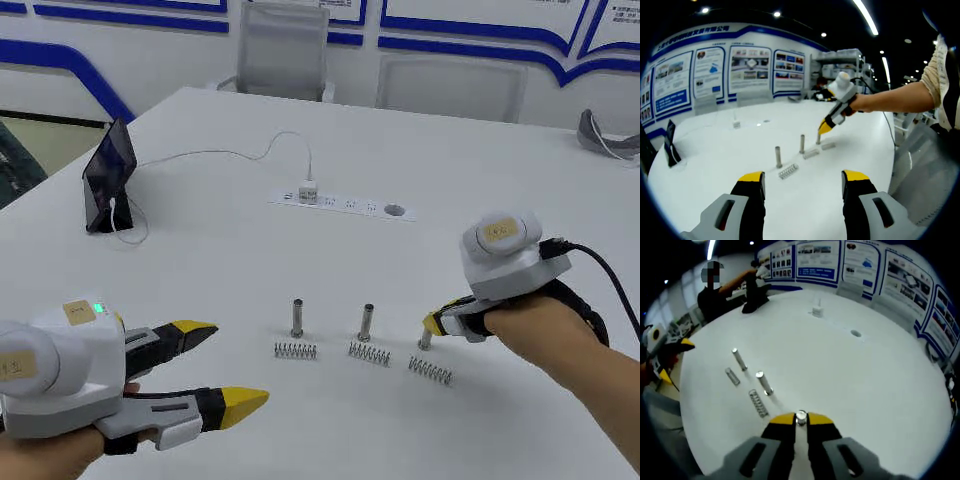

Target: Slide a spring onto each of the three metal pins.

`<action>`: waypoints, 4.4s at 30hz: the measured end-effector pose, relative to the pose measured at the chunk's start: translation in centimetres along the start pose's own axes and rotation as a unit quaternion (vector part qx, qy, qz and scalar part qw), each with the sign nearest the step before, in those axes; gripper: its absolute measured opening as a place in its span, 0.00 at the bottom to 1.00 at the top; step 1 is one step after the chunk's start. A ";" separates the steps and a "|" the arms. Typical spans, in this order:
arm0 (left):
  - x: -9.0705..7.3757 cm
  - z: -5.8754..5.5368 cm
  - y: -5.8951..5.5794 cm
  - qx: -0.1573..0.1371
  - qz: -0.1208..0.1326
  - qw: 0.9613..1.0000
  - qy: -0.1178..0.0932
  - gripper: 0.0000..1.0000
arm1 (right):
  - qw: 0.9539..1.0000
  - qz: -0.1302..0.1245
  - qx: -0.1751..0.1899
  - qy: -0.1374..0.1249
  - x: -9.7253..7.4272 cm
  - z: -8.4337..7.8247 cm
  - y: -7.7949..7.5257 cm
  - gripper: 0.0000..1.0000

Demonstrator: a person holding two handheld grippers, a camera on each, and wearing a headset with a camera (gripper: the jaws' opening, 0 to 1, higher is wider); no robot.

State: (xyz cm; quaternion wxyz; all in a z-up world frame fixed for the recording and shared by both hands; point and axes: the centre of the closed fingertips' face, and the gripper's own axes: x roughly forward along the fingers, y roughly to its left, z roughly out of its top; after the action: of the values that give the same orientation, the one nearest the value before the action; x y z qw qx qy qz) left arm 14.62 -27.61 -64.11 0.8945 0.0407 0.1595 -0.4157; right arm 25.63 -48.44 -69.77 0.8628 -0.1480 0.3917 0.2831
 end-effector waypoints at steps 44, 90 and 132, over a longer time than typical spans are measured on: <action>1.1 -0.2 0.0 0.005 -0.016 1.000 0.009 0.63 | 0.993 0.084 -0.035 -0.081 -3.9 -2.1 1.0 0.24; 1.4 -1.6 -2.0 -0.012 -0.018 1.000 0.009 0.61 | 0.978 0.140 -0.145 0.049 -0.3 -6.7 2.7 0.12; 7.1 -0.8 -8.0 0.074 -0.141 0.986 0.054 0.44 | 0.935 0.237 -0.261 0.032 -5.8 -3.6 11.1 0.12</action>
State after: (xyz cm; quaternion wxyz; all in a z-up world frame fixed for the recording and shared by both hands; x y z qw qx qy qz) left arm 12.69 -37.83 -66.72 0.8112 0.1065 0.1803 -0.5459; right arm 13.65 -43.49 -68.07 0.6890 -0.2795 0.3551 0.5667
